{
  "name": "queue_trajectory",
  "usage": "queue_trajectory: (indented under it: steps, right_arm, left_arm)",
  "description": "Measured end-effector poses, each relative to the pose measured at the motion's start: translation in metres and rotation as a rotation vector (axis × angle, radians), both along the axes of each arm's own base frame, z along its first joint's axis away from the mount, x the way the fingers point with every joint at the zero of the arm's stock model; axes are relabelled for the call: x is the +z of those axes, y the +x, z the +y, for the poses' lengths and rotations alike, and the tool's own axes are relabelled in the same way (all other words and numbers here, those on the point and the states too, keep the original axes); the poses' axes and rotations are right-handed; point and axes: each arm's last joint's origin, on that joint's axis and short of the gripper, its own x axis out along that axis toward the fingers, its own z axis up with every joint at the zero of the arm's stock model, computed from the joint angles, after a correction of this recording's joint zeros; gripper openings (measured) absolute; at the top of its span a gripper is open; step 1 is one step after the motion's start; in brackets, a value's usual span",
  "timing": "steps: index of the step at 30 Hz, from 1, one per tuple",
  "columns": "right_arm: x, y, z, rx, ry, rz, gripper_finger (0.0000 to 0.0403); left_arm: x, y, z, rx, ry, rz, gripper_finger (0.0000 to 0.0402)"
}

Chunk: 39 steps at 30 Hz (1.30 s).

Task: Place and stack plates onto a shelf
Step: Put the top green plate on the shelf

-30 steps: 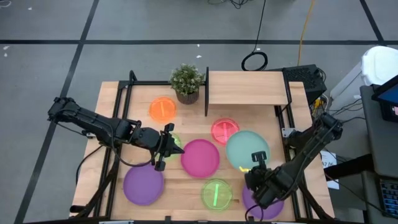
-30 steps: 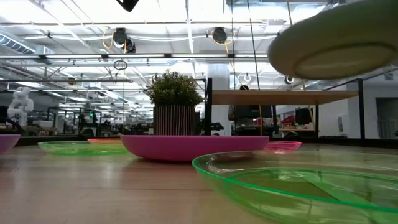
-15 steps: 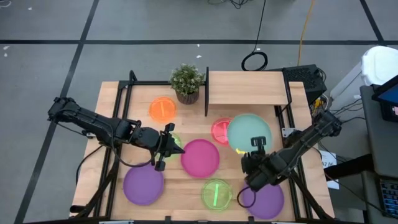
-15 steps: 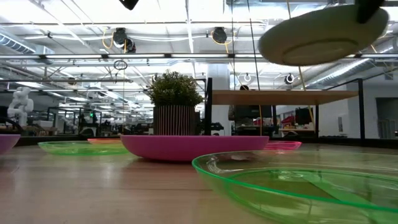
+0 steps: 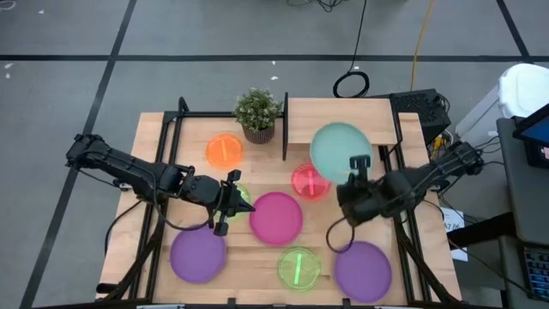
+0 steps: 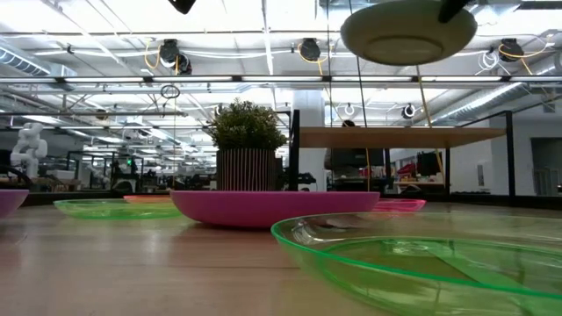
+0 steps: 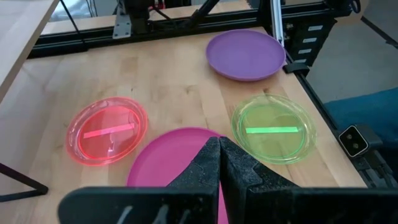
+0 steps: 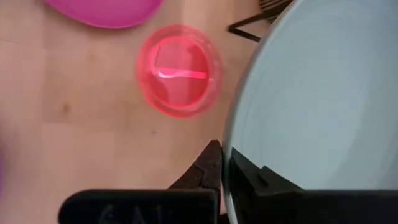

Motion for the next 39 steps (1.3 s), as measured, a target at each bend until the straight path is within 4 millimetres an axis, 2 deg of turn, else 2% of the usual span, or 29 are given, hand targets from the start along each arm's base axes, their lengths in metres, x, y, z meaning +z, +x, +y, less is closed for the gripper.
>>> queue_trajectory:
  steps: [11,16,21,30,35,39]
  right_arm:
    - [0.024,-0.022,-0.051,-0.063,-0.012,-0.040,0.0000]
    - [0.025,-0.031,-0.069,-0.108,-0.023,-0.037,0.0000]
    - [0.011,-0.041,-0.084,-0.137,-0.043,0.032,0.0000]
    - [-0.031,-0.052,-0.100,-0.116,-0.072,0.149,0.0000]
    - [-0.052,-0.054,-0.107,-0.104,-0.082,0.148,0.0000]
    - [-0.060,-0.058,-0.112,-0.112,-0.091,0.116,0.0000]
  left_arm:
    - [0.000,0.000,0.000,0.001,-0.001,0.000,0.0004]
    - [0.000,0.000,0.000,0.001,-0.002,0.000,0.0004]
    - [0.000,0.000,0.000,0.002,-0.004,0.001,0.0004]
    - [0.000,0.000,0.000,0.001,-0.001,0.000,0.0004]
    - [0.000,0.000,0.000,-0.003,0.005,-0.002,0.0004]
    - [0.000,0.000,0.000,-0.003,0.006,-0.002,0.0004]
